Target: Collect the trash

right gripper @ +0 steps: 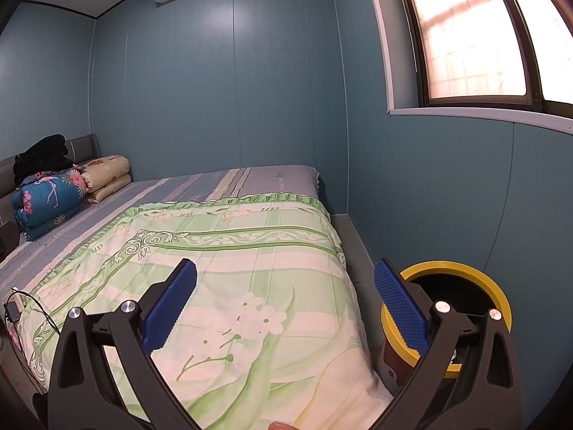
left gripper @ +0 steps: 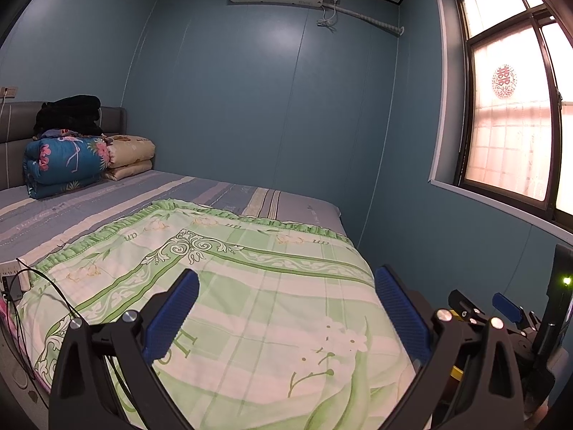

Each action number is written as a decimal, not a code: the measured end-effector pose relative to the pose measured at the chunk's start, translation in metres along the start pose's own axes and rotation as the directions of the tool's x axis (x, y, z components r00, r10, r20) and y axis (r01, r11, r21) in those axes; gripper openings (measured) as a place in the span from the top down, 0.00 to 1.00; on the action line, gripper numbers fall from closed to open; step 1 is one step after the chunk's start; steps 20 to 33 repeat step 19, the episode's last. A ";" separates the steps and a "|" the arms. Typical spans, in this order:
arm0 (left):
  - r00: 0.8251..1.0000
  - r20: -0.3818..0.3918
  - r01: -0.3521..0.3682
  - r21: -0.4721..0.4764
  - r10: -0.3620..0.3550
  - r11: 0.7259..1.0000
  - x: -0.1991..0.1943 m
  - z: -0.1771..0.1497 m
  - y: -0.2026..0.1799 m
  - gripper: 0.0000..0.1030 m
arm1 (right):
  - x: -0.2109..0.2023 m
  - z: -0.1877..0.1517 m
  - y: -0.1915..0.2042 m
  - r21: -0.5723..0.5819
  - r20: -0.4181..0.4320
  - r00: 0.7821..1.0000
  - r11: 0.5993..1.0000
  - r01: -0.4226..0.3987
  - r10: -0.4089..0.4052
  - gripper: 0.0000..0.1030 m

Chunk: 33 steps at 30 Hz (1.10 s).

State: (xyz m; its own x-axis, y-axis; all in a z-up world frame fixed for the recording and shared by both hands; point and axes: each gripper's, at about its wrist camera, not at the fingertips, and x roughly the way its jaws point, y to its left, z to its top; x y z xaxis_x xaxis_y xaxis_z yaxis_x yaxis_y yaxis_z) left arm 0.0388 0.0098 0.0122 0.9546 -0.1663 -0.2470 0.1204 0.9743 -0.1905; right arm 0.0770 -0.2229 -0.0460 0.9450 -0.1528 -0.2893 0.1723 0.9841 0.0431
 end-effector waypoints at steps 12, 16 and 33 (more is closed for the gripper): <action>1.000 -0.009 0.000 -0.010 0.000 1.000 0.003 0.000 0.003 0.08 | 0.003 -0.001 -0.003 0.003 -0.010 1.000 1.000 -0.001 0.001 0.08; 1.000 -0.021 0.006 -0.008 -0.006 1.000 0.006 0.000 0.002 0.08 | 0.004 -0.001 -0.004 0.004 -0.013 1.000 1.000 -0.001 0.001 0.08; 1.000 -0.022 0.008 -0.011 -0.009 1.000 0.006 0.000 0.002 0.08 | 0.006 0.000 -0.006 0.009 -0.017 1.000 1.000 -0.001 0.001 0.08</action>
